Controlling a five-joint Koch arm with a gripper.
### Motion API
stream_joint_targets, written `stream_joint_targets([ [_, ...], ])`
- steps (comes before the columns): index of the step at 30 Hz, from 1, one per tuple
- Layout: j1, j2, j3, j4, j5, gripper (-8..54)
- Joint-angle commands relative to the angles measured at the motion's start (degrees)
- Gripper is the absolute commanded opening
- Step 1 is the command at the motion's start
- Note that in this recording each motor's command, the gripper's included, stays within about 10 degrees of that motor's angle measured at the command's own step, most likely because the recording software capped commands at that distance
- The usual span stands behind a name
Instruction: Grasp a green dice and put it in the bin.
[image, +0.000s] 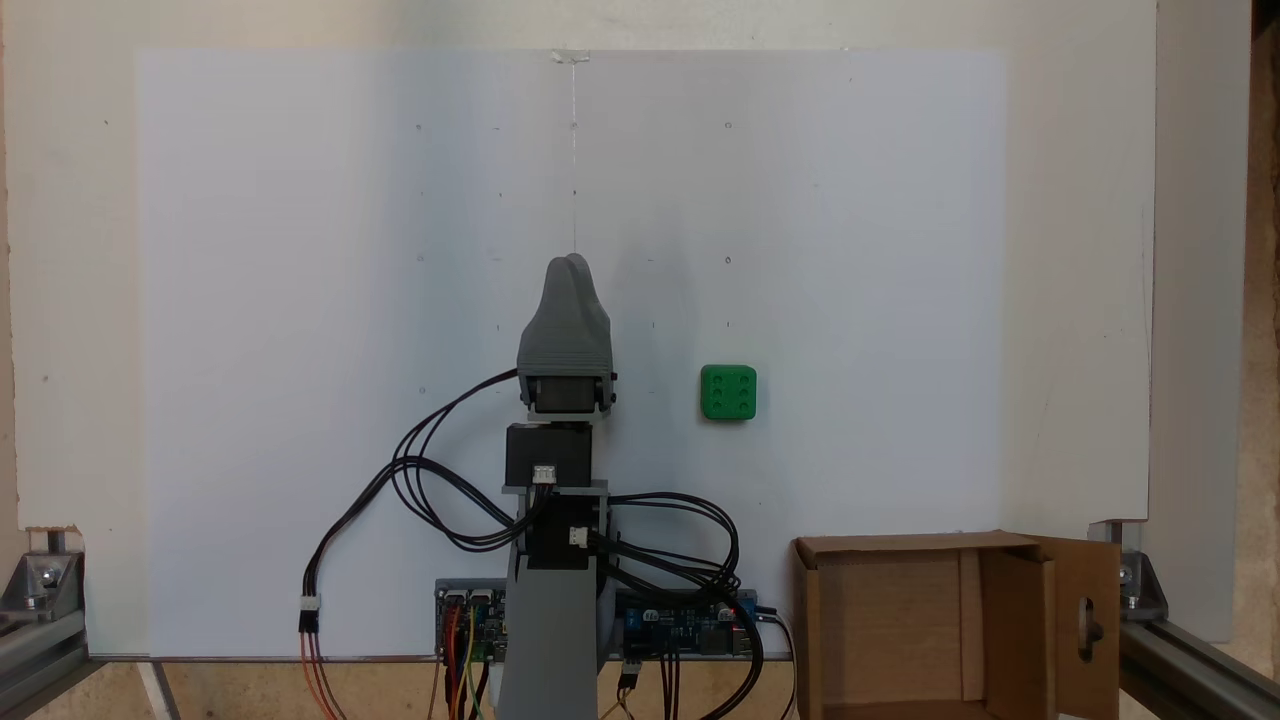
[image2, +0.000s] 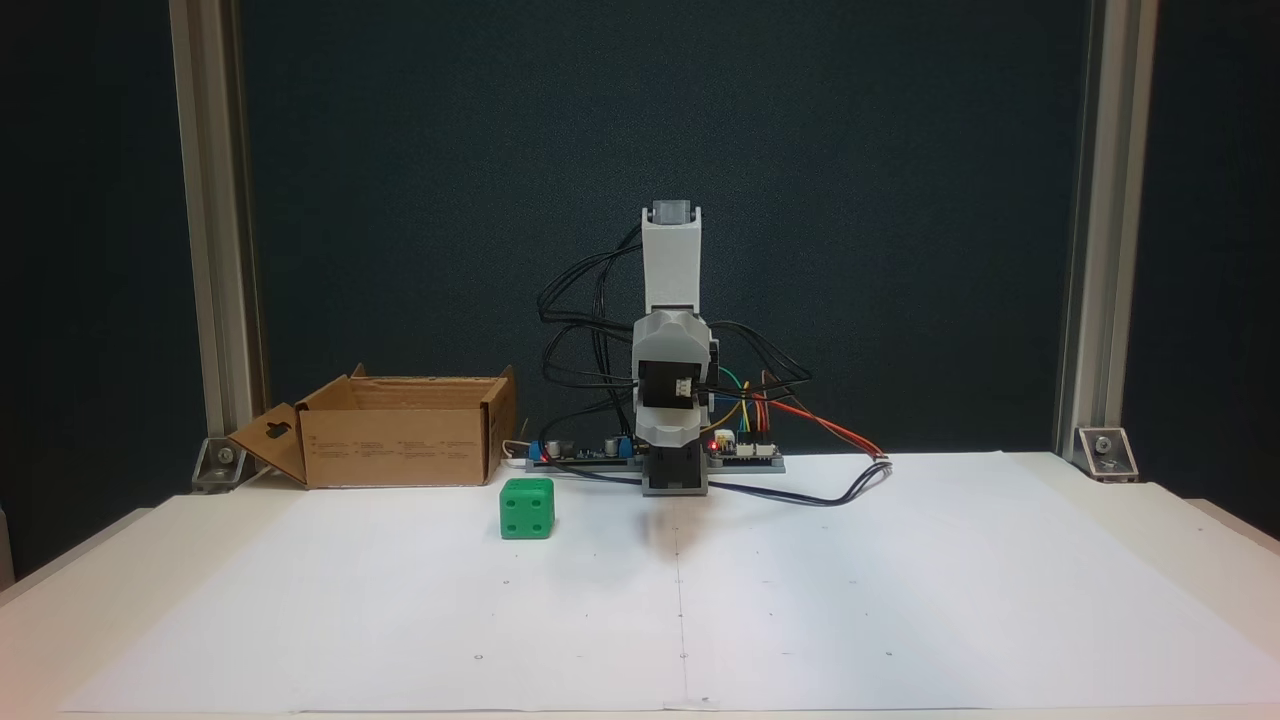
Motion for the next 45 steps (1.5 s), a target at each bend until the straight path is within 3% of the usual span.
stream_joint_targets([
  [1, -2.02, 5.63, 2.64, 10.0, 1.58, 43.9],
  [45, -2.11, 5.63, 1.32, 10.46, 1.49, 43.2],
])
